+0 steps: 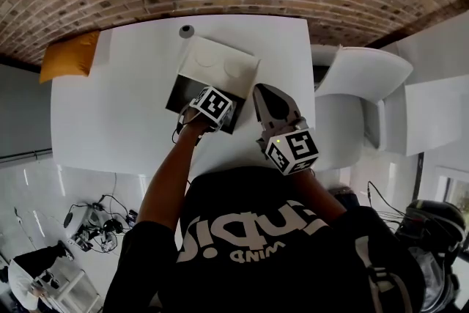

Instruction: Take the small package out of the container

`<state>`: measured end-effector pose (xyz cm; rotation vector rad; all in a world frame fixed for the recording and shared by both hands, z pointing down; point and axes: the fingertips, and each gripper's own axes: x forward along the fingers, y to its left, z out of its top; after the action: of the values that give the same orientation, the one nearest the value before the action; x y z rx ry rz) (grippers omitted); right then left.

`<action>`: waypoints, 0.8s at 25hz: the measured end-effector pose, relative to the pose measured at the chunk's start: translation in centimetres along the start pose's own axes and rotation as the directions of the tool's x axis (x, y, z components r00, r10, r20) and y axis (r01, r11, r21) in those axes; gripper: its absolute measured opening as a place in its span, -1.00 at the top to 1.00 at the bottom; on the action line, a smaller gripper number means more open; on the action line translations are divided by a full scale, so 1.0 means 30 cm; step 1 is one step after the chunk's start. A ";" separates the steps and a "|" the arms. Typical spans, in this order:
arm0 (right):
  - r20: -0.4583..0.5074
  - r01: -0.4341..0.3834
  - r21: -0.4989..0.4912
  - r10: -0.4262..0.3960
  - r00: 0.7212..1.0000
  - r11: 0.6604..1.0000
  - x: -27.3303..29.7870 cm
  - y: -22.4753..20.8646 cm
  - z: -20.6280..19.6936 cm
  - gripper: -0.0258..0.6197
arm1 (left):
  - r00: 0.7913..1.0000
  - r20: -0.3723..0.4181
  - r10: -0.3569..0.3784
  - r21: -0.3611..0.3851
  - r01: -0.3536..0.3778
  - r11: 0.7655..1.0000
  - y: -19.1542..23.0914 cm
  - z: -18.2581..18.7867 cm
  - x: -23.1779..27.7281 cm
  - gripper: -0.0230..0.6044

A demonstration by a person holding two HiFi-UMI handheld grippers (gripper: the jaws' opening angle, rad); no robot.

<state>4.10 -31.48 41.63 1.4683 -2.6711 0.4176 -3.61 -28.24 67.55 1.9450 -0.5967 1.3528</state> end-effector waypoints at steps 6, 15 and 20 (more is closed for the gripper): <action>0.002 -0.010 -0.010 0.010 1.000 1.000 0.005 0.004 0.002 0.92 | 1.000 0.013 -0.002 -0.002 0.002 1.000 0.011 0.005 -0.012 0.66; -0.004 0.007 -0.007 -0.007 1.000 1.000 0.008 -0.003 0.001 0.92 | 0.999 0.037 -0.026 0.007 0.025 1.000 0.009 0.026 -0.054 0.80; -0.007 0.010 -0.004 -0.010 1.000 1.000 0.010 -0.001 -0.002 0.92 | 0.999 0.036 -0.030 0.012 0.029 0.999 0.009 0.026 -0.054 0.84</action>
<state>3.96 -31.72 41.75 1.4759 -2.6563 0.4152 -3.89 -29.02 65.94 1.9836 -0.5765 1.3079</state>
